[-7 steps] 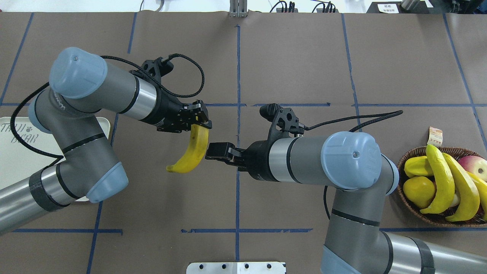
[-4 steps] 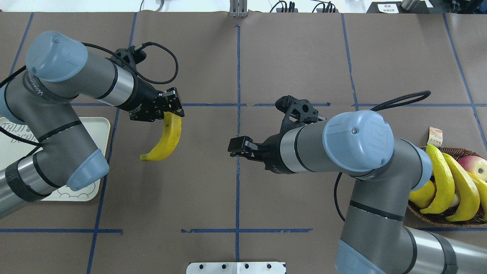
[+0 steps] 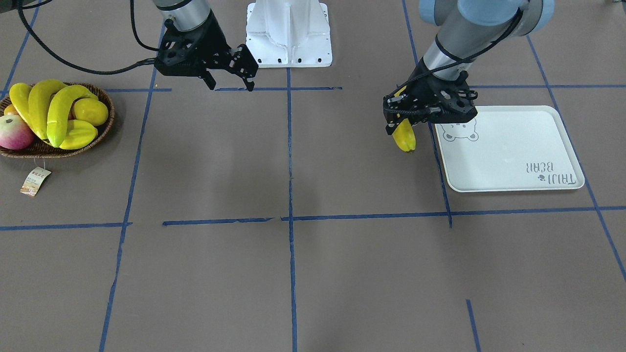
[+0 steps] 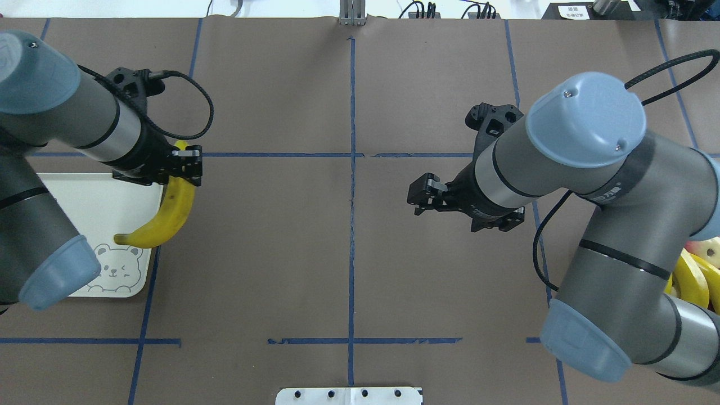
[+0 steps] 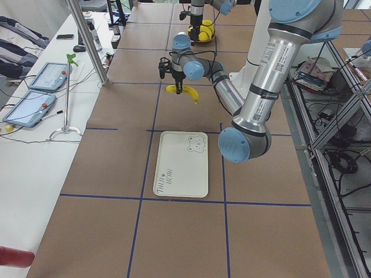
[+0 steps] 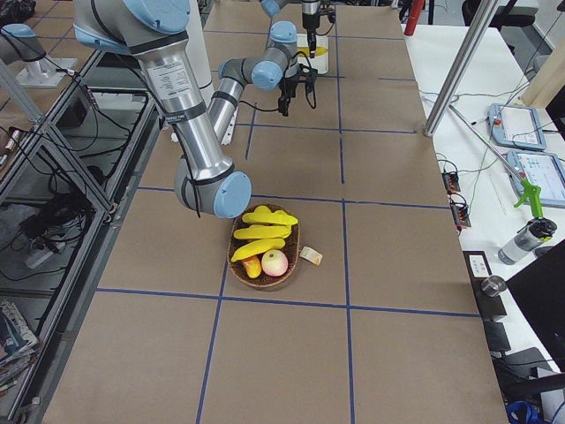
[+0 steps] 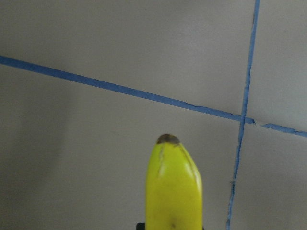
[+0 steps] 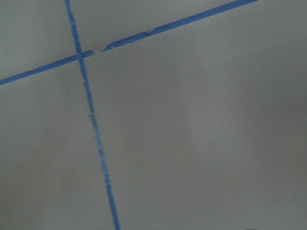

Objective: Transfer all bananas from basket to plate

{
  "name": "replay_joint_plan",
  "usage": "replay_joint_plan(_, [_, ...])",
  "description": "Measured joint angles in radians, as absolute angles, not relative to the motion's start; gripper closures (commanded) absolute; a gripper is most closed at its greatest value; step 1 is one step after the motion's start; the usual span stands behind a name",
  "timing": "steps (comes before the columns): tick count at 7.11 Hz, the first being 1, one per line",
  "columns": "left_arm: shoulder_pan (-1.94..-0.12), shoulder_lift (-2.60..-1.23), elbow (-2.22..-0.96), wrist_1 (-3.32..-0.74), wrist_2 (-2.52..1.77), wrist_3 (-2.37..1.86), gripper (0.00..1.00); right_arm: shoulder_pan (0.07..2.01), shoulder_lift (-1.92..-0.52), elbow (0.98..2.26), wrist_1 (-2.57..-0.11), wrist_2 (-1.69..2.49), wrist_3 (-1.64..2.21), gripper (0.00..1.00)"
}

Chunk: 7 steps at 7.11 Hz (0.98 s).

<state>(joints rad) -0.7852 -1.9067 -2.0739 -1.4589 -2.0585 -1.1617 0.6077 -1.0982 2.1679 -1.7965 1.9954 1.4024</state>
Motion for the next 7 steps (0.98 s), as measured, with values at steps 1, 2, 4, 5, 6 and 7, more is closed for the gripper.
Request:
replay_joint_plan(1, [-0.812,-1.839,-2.13,-1.35,-2.05,-1.125,1.0,0.631,-1.114,2.212,-1.899,2.001,1.311,0.0])
replay_joint_plan(2, [-0.861,-1.756,-2.148,-1.337,-2.051,-1.107,1.0,0.659,-1.134,2.237,-1.96,2.003,1.233,0.0])
replay_joint_plan(4, [-0.973,-1.606,-2.077,-1.543,-2.072,-1.092,1.0,0.74,-1.199,2.251,-1.991,2.043,1.093,0.0])
replay_joint_plan(5, [-1.032,-1.548,-1.983,-1.729,-2.127,-1.089,1.0,0.792,-1.243,2.252,-1.991,2.076,1.008,0.0])
replay_joint_plan(6, [-1.085,-1.51,-1.865,-1.914,-2.203,-1.088,1.0,0.847,-1.299,2.255,-1.988,2.102,0.906,0.0])
replay_joint_plan(7, [-1.125,-1.493,-1.762,-2.044,-2.255,-1.088,1.0,0.9,-1.355,2.259,-1.985,2.128,0.81,0.0])
